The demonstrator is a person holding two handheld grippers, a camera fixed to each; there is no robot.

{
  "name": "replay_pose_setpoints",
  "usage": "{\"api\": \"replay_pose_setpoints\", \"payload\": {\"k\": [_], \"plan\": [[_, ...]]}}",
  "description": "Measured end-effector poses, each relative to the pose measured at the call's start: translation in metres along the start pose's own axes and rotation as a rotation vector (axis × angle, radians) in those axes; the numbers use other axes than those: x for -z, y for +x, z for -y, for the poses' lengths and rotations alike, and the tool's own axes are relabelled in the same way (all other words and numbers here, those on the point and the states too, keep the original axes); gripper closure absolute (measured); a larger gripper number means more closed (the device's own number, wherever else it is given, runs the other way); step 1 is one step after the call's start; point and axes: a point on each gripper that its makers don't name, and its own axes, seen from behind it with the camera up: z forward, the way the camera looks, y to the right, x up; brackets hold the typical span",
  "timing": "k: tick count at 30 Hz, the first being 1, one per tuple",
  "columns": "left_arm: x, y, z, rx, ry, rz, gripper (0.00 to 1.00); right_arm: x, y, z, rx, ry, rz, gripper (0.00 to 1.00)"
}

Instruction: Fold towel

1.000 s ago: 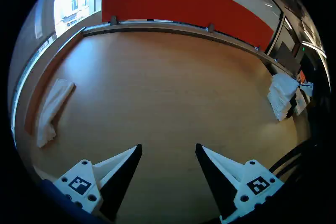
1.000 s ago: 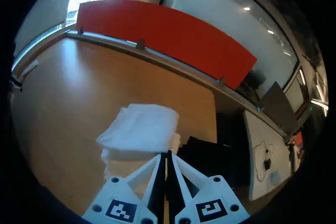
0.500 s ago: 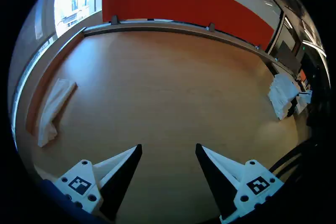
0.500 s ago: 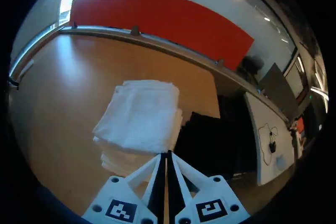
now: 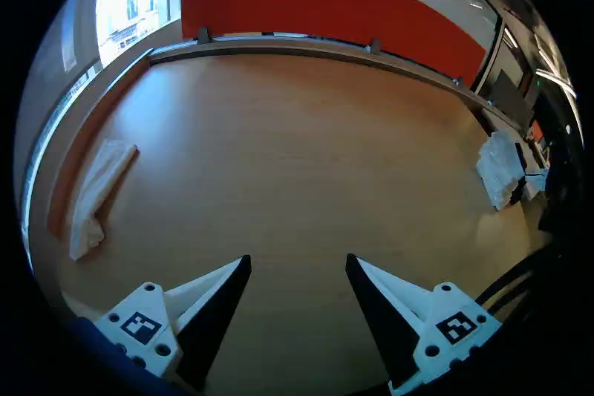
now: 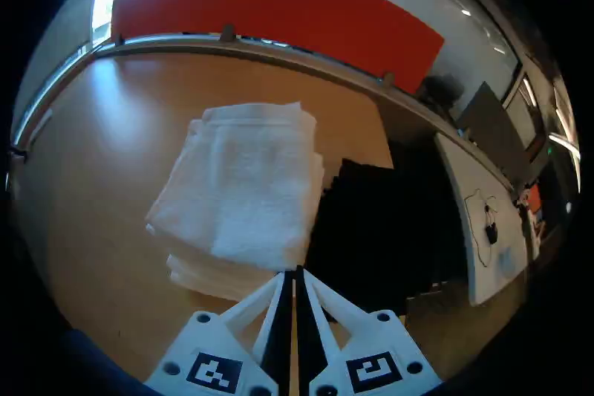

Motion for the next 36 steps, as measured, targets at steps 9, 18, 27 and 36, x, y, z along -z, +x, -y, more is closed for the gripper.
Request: {"api": "replay_pose_setpoints", "payload": {"k": [9, 18, 27, 36], "plan": [[0.001, -0.002, 0.001, 0.000, 0.008, 0.004, 0.05, -0.014, -0.016, 0.003, -0.023, 0.010, 0.034, 0.98], [0.001, -0.004, 0.000, 0.000, 0.013, 0.008, 0.05, -0.023, -0.022, 0.005, -0.032, 0.007, 0.050, 0.98], [0.000, -0.004, 0.000, 0.003, 0.015, 0.012, 0.05, -0.029, -0.026, 0.006, -0.041, 0.008, 0.058, 0.98], [0.000, -0.004, 0.000, 0.001, 0.015, 0.012, 0.05, -0.029, -0.024, 0.006, -0.047, 0.001, 0.053, 0.97]]}}
